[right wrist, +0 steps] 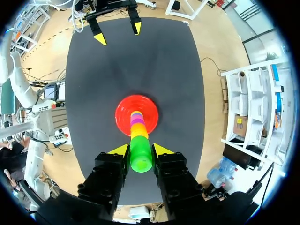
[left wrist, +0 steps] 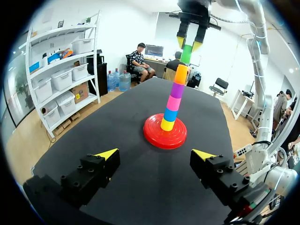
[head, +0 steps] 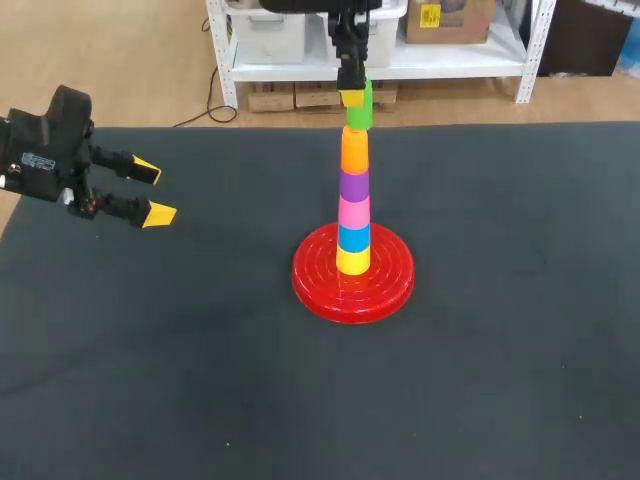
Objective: Pick up and stack the cylinders on the red base in this order: pink,purple,orange,green
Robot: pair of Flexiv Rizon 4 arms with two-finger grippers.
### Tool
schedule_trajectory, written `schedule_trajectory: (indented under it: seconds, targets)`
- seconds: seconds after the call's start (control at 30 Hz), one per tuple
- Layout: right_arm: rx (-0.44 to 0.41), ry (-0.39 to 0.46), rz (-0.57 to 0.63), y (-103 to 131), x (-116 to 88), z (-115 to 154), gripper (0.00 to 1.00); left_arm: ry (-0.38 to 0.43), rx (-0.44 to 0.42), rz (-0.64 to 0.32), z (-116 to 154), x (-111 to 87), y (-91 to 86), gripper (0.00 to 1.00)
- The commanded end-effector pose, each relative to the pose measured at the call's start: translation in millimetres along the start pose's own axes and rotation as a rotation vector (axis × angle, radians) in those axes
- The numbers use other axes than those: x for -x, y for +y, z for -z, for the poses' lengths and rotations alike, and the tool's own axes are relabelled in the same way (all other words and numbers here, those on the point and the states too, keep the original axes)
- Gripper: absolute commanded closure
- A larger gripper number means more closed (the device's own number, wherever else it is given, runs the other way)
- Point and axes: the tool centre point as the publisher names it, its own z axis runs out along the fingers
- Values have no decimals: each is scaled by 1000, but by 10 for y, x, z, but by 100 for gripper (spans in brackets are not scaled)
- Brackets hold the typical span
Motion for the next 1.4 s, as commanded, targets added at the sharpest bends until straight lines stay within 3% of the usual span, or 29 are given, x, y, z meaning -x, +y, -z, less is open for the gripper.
schedule_trajectory:
  seconds: [0.03,1.27,1.3,1.33,1.37,1.4]
  targets:
    - [-101,0,-2,44,-19,-56,100,-6,1,-3,-1,-18,0,0]
    - [83,-30,-72,-149,137,-255,100,-6,1,-3,-1,-18,0,0]
    - [86,-47,-80,-151,134,-239,82,-6,1,-3,-1,-18,0,0]
    - [90,-62,-87,-158,131,-219,58,-6,1,-3,-1,-18,0,0]
    - [94,-81,-94,-162,127,-192,2,-6,1,-3,-1,-18,0,0]
    - [99,-88,-92,-167,129,-164,0,-6,1,-3,-1,-18,0,0]
